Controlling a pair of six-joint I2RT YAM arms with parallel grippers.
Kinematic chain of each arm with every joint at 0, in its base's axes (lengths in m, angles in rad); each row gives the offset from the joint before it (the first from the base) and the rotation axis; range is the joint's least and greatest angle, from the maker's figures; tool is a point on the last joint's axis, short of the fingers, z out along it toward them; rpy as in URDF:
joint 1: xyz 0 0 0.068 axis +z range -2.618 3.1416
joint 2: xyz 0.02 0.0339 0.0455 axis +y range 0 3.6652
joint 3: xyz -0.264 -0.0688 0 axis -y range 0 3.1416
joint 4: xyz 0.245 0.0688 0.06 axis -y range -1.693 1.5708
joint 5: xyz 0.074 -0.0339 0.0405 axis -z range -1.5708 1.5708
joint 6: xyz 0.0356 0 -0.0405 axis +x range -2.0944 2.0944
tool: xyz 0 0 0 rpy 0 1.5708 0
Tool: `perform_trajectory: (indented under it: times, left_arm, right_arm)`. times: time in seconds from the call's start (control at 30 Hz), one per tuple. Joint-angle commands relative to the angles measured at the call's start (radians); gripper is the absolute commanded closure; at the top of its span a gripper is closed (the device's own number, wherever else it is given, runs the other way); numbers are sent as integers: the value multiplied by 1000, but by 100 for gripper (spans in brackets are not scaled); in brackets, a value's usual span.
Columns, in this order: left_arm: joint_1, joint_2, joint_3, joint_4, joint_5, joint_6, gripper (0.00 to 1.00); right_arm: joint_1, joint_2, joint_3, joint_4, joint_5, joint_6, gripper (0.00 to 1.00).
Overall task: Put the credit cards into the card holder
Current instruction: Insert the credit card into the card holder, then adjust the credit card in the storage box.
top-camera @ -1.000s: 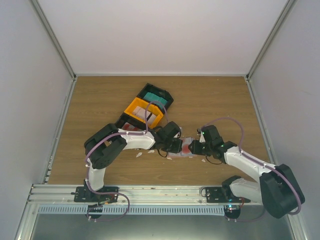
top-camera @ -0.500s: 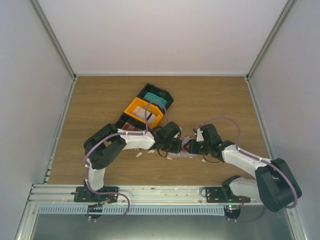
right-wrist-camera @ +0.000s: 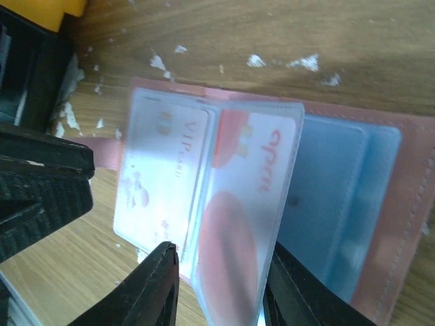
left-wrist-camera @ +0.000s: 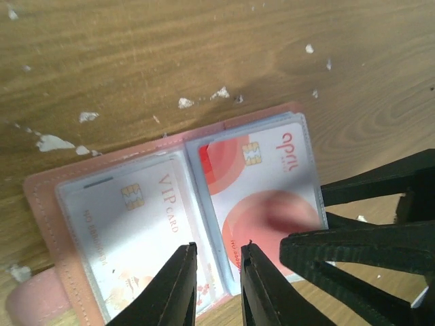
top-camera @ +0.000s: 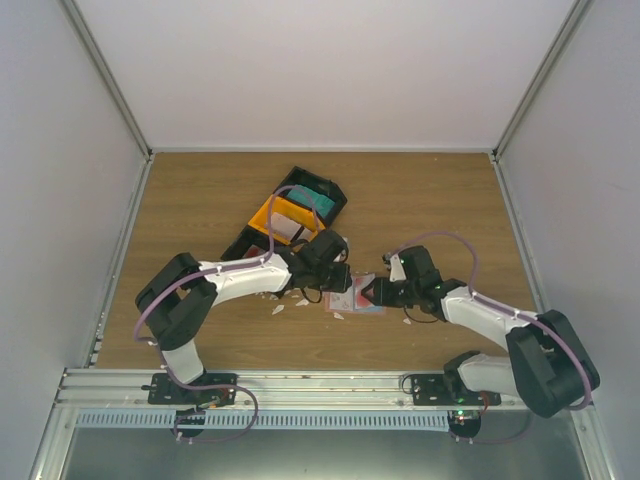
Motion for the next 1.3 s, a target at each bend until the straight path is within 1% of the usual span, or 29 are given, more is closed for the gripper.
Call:
perform_trajectory:
  times: [0.0,0.1,0.17,0.23,0.33,0.5,0.57,0.67,0.7,0.77,0.83,0.9,1.0,1.1,1.17,1.27]
  left_arm:
    - [28,-66,-26,-6,-29,23,78]
    - [55,-114,-51,-5,-56,28,77]
    - [78,-157,-79,9,-57,30,75]
    - [120,-196,-121,50,-7,29,74]
    - [171,-239,-161,83,76,23,70]
    - [248,-294,-190,82,130,31,62]
    - [276,-314,-199,81,146,38,57]
    - [314,-337,-202,69,154,55,46]
    - [328,-343,-201,62,158,62,43]
    - [357,-350,-198,41,159,76,42]
    - [385,-361,-196,9,156,90,42]
    - [412,-375,-200,-28,141,102,44]
    - [444,-390,-200,-95,92,121,56]
    - [470,-390,-201,-159,43,157,66]
    - [478,-375,-189,-201,4,198,67]
    - [484,-327,-142,-274,-64,251,66]
  right_arm:
    - [6,20,41,47,-54,-15,64]
    - [16,25,50,72,-78,-16,60]
    - [20,37,48,115,-114,-2,55]
    - [24,75,46,185,-204,15,50]
    - [37,151,49,290,-291,43,44]
    - [43,254,76,386,-370,55,39]
    - [43,282,88,408,-396,58,37]
    - [43,295,114,393,-386,48,35]
    - [43,290,120,382,-372,41,35]
    - [42,264,137,351,-328,24,35]
    - [43,237,162,306,-265,-3,35]
    - [43,211,193,266,-207,-28,37]
    - [58,207,249,210,-97,-62,40]
    - [100,228,309,175,1,-86,43]
    - [136,255,346,166,58,-97,45]
    - [199,318,415,149,128,-120,45]
